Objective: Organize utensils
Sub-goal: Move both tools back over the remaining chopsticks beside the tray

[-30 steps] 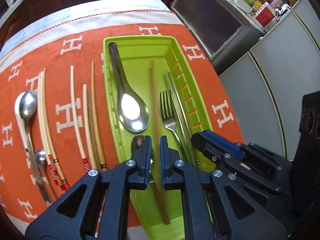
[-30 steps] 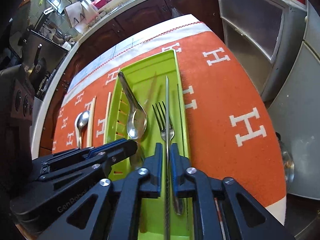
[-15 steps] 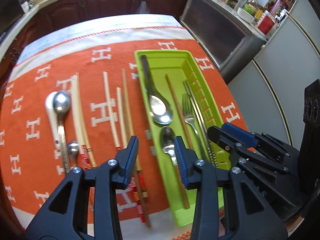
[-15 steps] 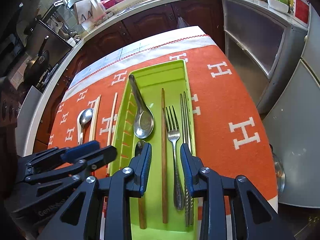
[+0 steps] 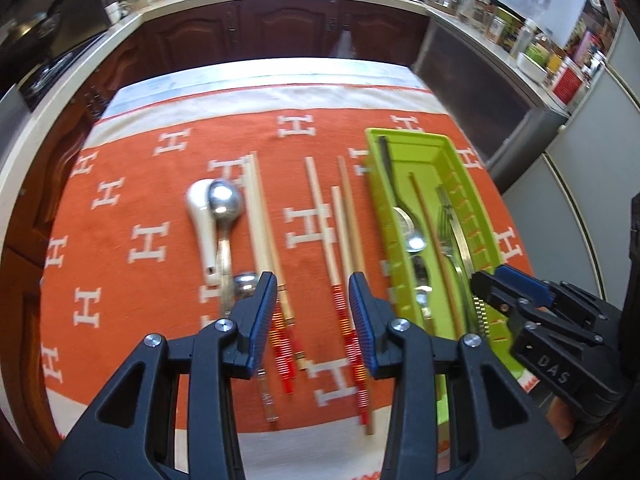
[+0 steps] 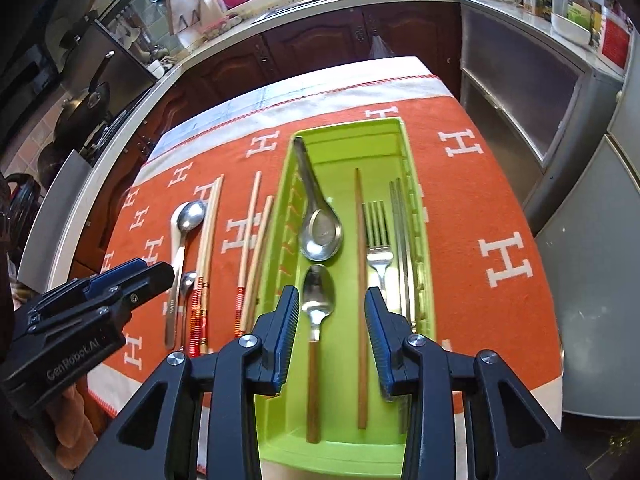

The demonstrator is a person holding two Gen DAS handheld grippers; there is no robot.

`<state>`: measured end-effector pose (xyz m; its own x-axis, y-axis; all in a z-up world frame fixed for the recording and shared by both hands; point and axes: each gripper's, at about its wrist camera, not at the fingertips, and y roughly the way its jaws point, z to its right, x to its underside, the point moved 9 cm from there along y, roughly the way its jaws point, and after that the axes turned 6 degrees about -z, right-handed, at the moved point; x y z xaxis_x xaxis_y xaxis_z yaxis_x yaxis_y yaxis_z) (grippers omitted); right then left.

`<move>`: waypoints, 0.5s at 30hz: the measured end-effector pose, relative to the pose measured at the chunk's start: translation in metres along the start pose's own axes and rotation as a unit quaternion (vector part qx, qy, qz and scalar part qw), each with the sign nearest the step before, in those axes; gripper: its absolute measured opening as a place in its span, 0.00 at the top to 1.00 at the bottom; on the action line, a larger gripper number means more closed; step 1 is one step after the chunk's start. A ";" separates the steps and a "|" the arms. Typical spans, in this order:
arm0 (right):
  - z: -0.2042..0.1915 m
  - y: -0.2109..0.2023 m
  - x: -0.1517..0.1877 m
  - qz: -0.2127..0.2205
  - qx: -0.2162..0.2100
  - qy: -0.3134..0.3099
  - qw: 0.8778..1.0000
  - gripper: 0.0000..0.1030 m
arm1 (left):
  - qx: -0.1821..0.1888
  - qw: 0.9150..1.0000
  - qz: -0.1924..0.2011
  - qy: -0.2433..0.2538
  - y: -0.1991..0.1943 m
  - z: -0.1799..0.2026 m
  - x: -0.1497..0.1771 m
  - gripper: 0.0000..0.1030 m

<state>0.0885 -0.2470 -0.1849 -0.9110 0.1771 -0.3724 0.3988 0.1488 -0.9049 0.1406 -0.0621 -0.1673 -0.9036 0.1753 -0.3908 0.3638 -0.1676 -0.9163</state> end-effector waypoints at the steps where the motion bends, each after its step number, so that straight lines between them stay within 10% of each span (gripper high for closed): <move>1: -0.002 -0.001 0.000 0.000 0.000 -0.004 1.000 0.67 | -0.004 1.000 0.000 -0.005 -0.001 -0.007 0.001 0.67; 15: -0.060 -0.007 -0.012 0.008 -0.002 -0.067 0.998 0.67 | -0.073 0.995 0.015 -0.071 -0.012 -0.104 0.017 0.67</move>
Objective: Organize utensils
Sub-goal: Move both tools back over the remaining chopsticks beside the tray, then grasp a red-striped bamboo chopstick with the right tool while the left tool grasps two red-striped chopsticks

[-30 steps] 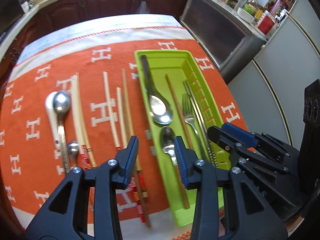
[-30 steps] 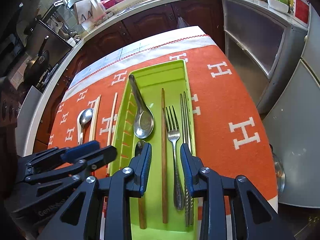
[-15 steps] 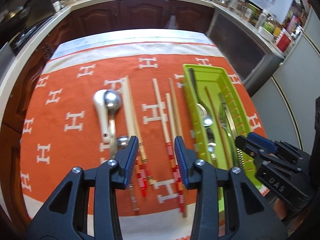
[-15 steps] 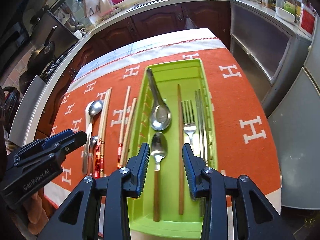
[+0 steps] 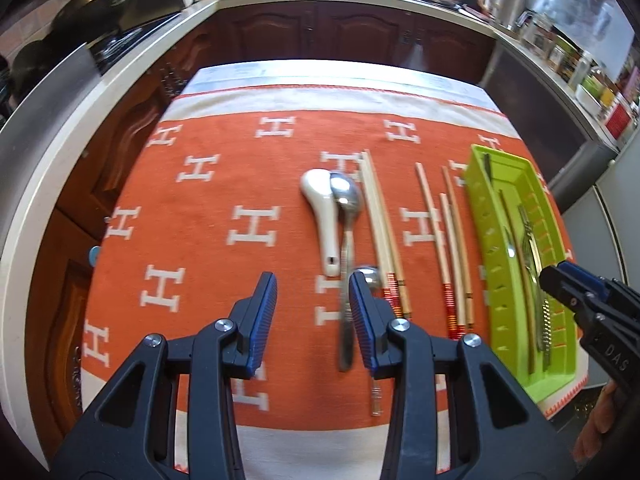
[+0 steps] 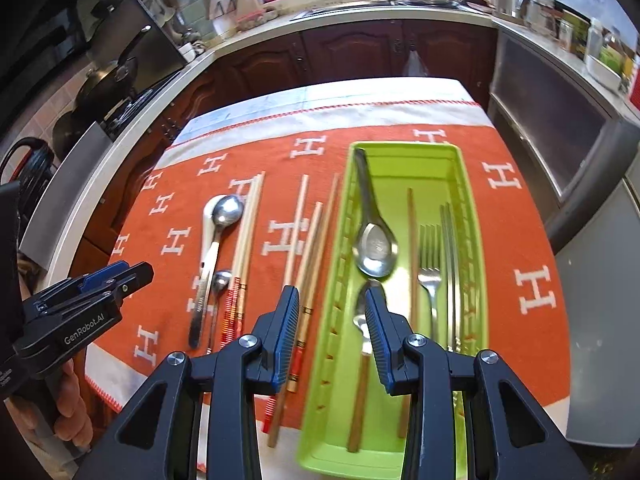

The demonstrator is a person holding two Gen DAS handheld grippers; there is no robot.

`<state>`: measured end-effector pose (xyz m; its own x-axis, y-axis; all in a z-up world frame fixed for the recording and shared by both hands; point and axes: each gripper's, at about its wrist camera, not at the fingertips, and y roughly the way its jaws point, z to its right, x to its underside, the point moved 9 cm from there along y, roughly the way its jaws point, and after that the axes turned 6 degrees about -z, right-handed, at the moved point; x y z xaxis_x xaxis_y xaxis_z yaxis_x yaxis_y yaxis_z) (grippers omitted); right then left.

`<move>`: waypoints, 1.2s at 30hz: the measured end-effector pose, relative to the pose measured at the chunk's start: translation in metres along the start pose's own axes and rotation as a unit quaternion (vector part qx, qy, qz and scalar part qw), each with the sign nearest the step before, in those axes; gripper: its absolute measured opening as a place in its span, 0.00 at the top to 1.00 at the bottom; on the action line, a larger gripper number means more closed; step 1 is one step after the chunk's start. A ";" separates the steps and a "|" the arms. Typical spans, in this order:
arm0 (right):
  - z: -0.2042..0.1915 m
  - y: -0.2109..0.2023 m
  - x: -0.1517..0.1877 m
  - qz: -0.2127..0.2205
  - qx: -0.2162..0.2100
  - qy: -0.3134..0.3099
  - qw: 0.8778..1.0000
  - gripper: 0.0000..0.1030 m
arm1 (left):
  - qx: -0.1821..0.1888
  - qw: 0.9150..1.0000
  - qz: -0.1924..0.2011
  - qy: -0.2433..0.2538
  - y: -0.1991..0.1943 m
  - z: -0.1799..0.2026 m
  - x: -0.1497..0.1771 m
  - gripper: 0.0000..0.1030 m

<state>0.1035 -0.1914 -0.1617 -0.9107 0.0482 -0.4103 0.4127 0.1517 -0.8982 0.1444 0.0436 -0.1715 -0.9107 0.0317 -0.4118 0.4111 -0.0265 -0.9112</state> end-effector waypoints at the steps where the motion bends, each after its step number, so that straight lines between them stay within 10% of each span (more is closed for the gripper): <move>1: -0.003 0.001 -0.002 0.001 -0.002 -0.004 1.000 0.67 | -0.001 1.000 0.001 -0.003 0.000 -0.004 0.000 0.67; 15: -0.074 0.068 -0.015 -0.039 -0.044 -0.038 0.998 0.67 | 0.007 1.000 0.002 -0.007 0.020 -0.024 0.002 0.65; 36: -0.094 0.145 -0.014 -0.064 0.040 -0.085 0.993 0.81 | 0.033 0.999 -0.021 -0.031 0.051 -0.045 0.005 0.65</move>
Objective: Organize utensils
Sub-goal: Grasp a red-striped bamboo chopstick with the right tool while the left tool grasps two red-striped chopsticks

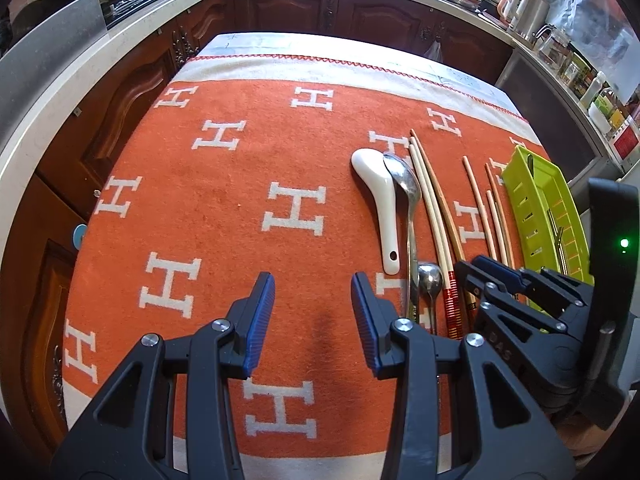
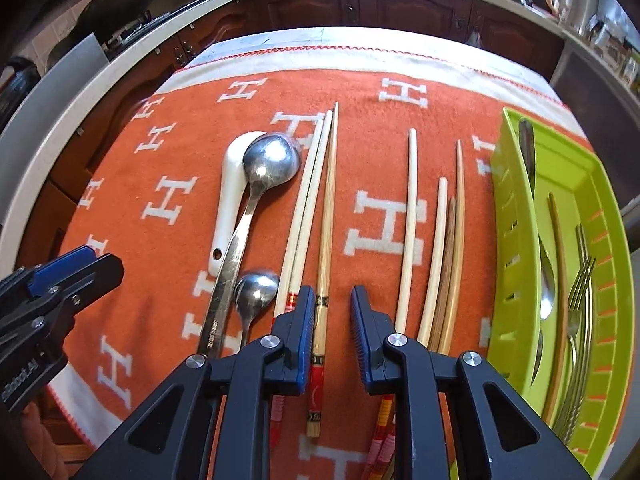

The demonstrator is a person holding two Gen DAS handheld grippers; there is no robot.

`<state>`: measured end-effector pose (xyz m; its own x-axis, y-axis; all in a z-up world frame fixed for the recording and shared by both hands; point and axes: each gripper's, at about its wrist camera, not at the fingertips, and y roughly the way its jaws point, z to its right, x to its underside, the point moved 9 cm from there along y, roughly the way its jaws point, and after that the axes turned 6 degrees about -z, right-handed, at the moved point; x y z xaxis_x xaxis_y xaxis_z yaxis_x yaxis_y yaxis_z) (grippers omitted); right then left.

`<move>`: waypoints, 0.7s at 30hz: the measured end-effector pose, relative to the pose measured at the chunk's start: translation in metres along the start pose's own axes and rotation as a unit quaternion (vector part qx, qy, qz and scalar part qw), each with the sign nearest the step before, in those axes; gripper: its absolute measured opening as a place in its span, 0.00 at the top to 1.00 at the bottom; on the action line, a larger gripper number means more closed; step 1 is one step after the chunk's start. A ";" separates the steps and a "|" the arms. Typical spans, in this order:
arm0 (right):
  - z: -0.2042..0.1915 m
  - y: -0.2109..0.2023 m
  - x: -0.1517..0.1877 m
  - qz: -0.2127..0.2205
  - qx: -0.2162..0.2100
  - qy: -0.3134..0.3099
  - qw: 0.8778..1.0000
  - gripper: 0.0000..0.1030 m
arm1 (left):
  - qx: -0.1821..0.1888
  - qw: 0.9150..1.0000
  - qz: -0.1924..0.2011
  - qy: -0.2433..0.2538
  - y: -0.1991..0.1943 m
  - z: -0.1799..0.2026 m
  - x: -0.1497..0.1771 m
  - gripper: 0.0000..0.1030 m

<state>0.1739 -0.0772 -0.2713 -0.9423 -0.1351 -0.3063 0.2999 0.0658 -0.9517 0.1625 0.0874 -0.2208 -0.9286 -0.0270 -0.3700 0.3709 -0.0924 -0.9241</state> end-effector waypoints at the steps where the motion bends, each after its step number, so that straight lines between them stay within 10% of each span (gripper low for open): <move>1: -0.001 0.000 -0.002 0.002 0.005 -0.003 1.000 0.81 | 0.001 1.000 0.000 0.001 0.000 0.001 0.000 0.65; 21: 0.008 0.000 -0.004 0.029 0.006 0.017 0.999 0.95 | 0.032 0.999 0.007 0.018 0.001 0.029 -0.003 0.65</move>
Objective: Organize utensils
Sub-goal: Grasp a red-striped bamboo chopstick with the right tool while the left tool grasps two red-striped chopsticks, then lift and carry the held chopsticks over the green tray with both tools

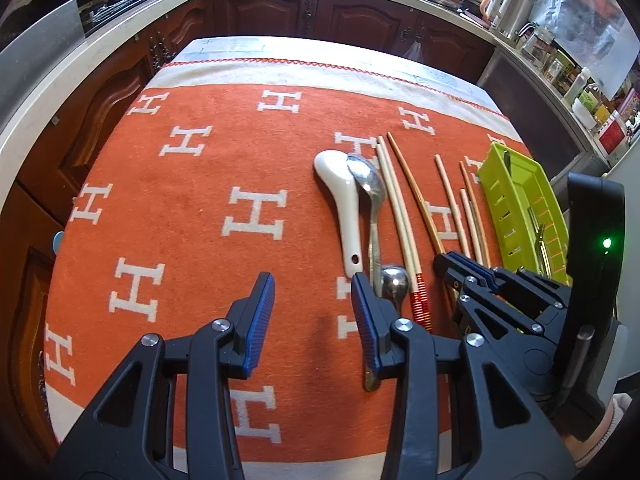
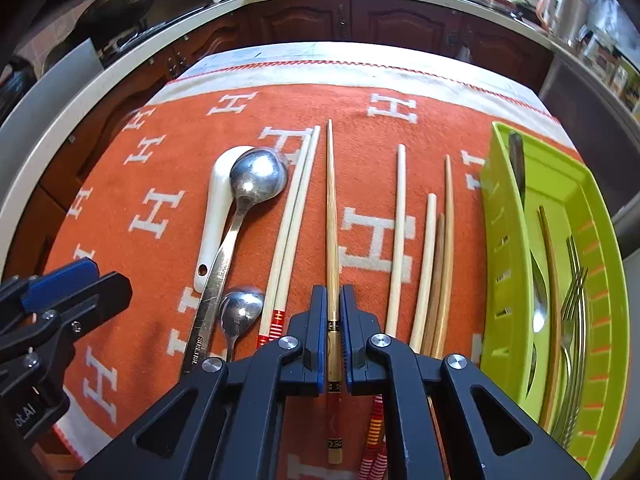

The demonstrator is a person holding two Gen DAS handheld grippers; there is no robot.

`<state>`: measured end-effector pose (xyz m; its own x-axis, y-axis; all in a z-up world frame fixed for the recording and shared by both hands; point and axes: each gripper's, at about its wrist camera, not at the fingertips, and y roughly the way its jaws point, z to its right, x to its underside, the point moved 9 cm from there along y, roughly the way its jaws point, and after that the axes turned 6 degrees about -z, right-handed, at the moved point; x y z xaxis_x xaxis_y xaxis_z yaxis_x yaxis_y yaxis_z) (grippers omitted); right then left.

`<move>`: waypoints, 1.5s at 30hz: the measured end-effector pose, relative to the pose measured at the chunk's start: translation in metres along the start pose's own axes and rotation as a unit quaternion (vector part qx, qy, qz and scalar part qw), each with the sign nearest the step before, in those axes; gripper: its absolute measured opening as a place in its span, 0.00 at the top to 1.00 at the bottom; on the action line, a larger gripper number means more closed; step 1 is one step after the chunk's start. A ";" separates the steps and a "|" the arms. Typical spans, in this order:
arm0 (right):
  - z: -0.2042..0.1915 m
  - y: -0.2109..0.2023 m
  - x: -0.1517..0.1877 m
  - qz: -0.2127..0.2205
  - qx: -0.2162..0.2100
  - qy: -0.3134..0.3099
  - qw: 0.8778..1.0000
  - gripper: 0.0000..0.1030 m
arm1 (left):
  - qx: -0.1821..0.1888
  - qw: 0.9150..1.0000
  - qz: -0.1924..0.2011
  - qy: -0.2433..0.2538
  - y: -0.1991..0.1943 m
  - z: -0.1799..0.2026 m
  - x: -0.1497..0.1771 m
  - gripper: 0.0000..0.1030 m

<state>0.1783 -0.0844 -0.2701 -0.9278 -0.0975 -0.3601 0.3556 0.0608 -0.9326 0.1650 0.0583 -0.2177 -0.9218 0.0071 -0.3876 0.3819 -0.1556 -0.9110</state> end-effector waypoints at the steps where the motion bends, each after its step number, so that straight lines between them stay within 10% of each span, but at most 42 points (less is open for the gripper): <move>1: 0.002 -0.001 0.001 -0.001 -0.006 0.008 1.000 0.95 | 0.005 1.000 0.002 0.003 0.000 0.002 -0.001 0.65; 12: 0.034 -0.046 0.010 0.028 -0.074 0.072 0.994 0.95 | 0.081 0.996 -0.017 0.035 0.024 0.052 -0.017 0.90; 45: 0.069 -0.097 0.027 0.077 -0.112 0.097 0.986 0.95 | -0.010 0.996 -0.056 0.066 0.076 0.094 -0.028 0.98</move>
<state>0.1261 -0.1616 -0.1907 -0.8771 0.1195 -0.4652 0.4793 0.2807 -0.8316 0.2135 -0.0468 -0.2630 -0.9425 0.1530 -0.2971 0.2792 -0.1277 -0.9517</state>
